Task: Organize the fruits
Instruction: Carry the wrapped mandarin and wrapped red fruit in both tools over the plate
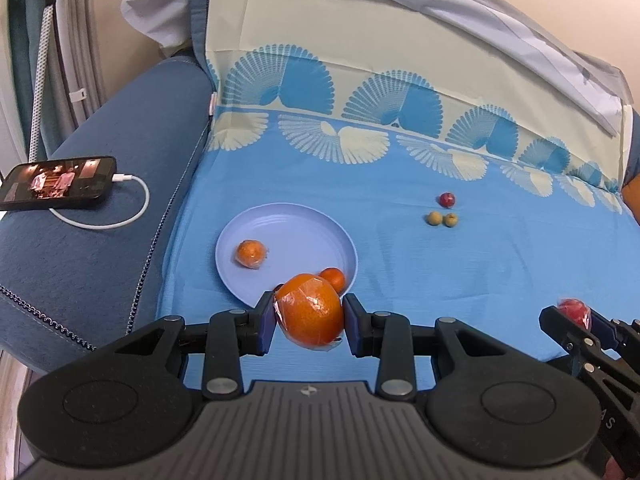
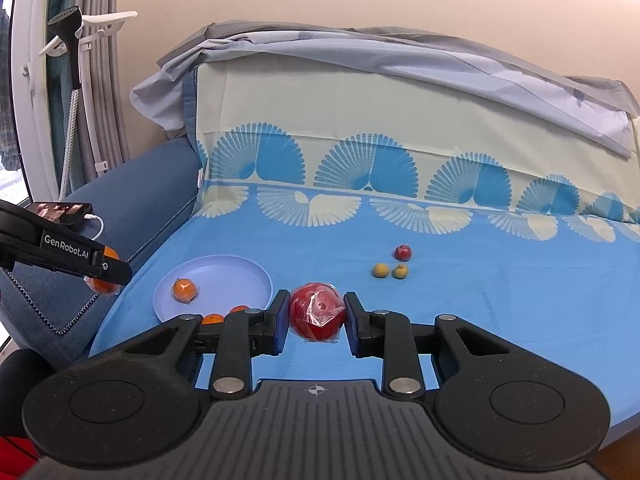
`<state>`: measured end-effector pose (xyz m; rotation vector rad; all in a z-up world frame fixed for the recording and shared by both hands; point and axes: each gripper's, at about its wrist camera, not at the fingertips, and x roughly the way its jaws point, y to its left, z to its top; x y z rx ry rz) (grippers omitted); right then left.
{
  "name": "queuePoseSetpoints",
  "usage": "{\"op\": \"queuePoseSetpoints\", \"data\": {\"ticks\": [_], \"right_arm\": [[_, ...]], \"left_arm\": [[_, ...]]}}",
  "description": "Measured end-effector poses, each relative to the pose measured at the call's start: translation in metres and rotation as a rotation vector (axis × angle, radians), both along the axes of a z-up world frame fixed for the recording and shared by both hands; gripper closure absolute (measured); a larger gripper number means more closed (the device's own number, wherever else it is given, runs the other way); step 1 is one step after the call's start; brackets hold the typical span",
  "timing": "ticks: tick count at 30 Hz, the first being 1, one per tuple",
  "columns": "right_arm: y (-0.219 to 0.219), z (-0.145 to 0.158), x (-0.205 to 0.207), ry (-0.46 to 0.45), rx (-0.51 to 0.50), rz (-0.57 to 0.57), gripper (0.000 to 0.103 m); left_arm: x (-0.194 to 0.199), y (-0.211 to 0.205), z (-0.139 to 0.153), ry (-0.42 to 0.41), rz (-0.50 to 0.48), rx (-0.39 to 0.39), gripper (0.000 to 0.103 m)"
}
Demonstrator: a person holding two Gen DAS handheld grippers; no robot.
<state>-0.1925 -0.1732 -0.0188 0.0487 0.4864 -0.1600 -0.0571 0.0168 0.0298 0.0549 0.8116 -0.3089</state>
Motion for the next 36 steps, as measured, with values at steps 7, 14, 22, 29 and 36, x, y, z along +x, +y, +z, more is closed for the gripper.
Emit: {"op": "queuePoseSetpoints", "data": {"ticks": [7,14,22,29,36], "right_arm": [[0.006,-0.007,0.019,0.027,0.004,0.022,0.073],[0.016,-0.019,0.049,0.071,0.02,0.071,0.073],[0.032,-0.038,0.095,0.126,0.026,0.142,0.073],[0.039,-0.059,0.153,0.196,0.084,0.142,0.073],[0.05,-0.088,0.212,0.261,0.074,0.226,0.073]], "left_arm": [[0.016,0.007,-0.004,0.005,0.026,0.0,0.064],[0.039,0.015,-0.01,0.027,0.062,-0.013,0.064],[0.08,0.017,-0.034,0.085,0.077,0.011,0.064],[0.132,0.007,-0.062,0.119,0.092,0.054,0.064],[0.178,0.001,-0.09,0.136,0.073,0.108,0.064]]}}
